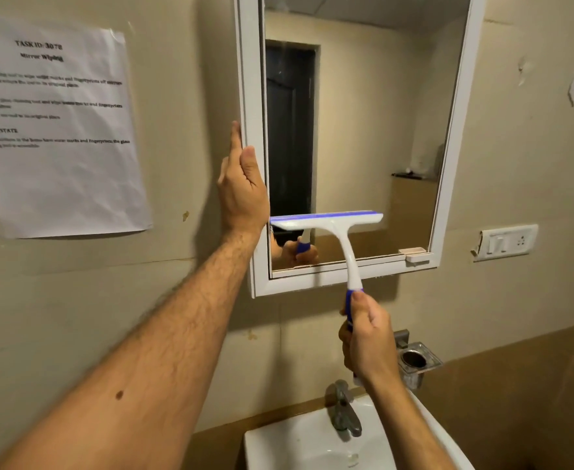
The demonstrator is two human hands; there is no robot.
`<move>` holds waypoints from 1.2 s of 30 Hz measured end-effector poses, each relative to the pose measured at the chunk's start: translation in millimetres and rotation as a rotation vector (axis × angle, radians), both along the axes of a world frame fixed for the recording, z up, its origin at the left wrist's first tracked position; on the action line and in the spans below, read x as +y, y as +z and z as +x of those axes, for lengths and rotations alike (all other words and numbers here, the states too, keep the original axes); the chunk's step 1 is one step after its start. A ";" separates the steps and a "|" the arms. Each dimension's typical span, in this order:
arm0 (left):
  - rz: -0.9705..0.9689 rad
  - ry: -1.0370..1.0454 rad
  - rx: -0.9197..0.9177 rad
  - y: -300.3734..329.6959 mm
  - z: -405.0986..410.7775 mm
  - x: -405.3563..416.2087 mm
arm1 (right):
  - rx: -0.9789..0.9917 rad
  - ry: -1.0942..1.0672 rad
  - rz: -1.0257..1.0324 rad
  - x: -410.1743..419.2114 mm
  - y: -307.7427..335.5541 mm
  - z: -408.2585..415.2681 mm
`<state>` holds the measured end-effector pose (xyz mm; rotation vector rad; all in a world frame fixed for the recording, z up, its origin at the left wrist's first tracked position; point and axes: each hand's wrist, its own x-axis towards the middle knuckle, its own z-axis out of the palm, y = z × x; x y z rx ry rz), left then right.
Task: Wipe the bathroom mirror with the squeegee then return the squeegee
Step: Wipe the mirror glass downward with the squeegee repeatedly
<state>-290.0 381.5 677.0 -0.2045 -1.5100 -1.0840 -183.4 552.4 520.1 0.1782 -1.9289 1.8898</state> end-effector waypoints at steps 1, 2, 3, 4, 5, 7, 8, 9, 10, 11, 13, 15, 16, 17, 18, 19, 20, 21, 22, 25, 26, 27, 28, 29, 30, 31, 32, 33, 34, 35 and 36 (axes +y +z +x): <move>-0.002 0.001 0.001 -0.1 0.0 -0.1 | -0.011 0.000 -0.003 -0.8 -8.9 0.7; -0.003 0.001 0.006 -0.4 0.2 -0.2 | -0.028 0.004 -0.008 -1.3 -15.9 2.4; -0.003 0.001 0.010 -0.4 0.4 -0.1 | -0.044 0.009 -0.016 -1.6 -19.8 4.0; -0.002 0.001 0.013 -0.5 0.2 -0.4 | -0.052 0.013 -0.023 -2.2 -20.2 5.8; -0.003 0.001 0.015 -0.4 0.7 -0.4 | -0.054 0.007 -0.023 -2.9 -17.6 6.4; -0.004 -0.003 0.015 -0.6 1.5 0.0 | -0.038 -0.007 -0.025 -4.0 -5.1 5.6; 0.000 -0.001 0.014 -0.1 1.8 0.0 | -0.024 -0.008 -0.029 -4.4 3.4 4.0; 0.004 0.000 0.012 0.2 2.3 0.2 | -0.011 -0.008 -0.028 -4.4 11.3 2.3; 0.006 -0.001 0.010 0.6 2.4 0.3 | -0.001 -0.005 -0.023 -4.4 17.5 0.6; 0.010 -0.005 0.008 0.9 2.2 0.2 | 0.004 0.000 -0.020 -4.6 21.2 -0.7; 0.016 -0.008 0.005 0.4 0.4 0.0 | 0.004 0.009 -0.021 -4.5 17.1 -3.2; 0.016 -0.004 0.012 -0.1 -0.4 0.4 | 0.002 0.000 -0.009 -3.8 -0.2 -4.7; 0.014 -0.001 0.019 -0.7 -1.0 0.2 | -0.002 -0.009 0.007 -3.4 -11.6 -4.0; 0.011 0.004 0.026 -1.1 -0.8 -0.1 | -0.011 -0.014 0.020 -2.9 -23.1 -2.6; 0.008 0.009 0.033 -1.1 -1.1 -0.7 | -0.018 -0.012 0.022 -2.3 -33.0 -0.6; 0.005 0.011 0.036 -1.3 -1.0 -1.2 | -0.023 -0.008 0.023 -1.6 -40.5 1.7; 0.004 0.011 0.036 -1.2 -1.4 -1.6 | -0.023 -0.009 0.029 -0.5 -45.1 3.0; 0.003 0.011 0.032 -1.0 -1.1 -1.5 | -0.023 -0.018 0.045 0.8 -46.6 3.8; 0.003 0.012 0.029 -1.2 -1.7 -1.5 | -0.022 -0.030 0.066 2.6 -46.2 3.6; 0.004 0.018 0.027 -1.3 -2.3 -1.5 | -0.008 -0.059 0.107 8.4 -37.4 -1.0; 0.002 0.023 0.026 -1.7 -2.7 -1.7 | -0.007 -0.069 0.118 9.9 -34.9 -2.7; 0.000 0.027 0.022 -1.7 -2.3 -1.5 | -0.009 -0.073 0.130 10.7 -33.2 -3.6; 0.000 0.031 0.017 -1.8 -2.4 -1.4 | -0.012 -0.073 0.136 11.0 -33.1 -4.1; 0.001 0.036 0.011 -1.7 -1.8 -1.4 | -0.015 -0.068 0.130 10.5 -33.9 -3.4; 0.002 0.039 0.009 -1.7 -1.9 -1.6 | -0.018 -0.061 0.119 9.8 -36.1 -2.5; 0.003 0.041 0.011 -1.7 -2.0 -1.6 | -0.021 -0.055 0.111 8.7 -38.2 -1.1; 0.001 0.042 0.015 -1.9 -2.7 -2.0 | -0.025 -0.051 0.111 7.7 -40.9 0.5; 0.000 0.042 0.018 -2.0 -2.8 -2.0 | -0.030 -0.050 0.116 7.0 -44.1 1.8; -0.001 0.043 0.019 -2.0 -2.7 -1.9 | -0.033 -0.052 0.121 6.6 -47.2 3.2; 0.000 0.043 0.020 -2.0 -1.9 -1.5 | -0.033 -0.055 0.126 6.8 -50.0 4.7; 0.000 0.041 0.022 -2.1 -1.1 -1.0 | -0.030 -0.061 0.135 7.7 -52.7 5.7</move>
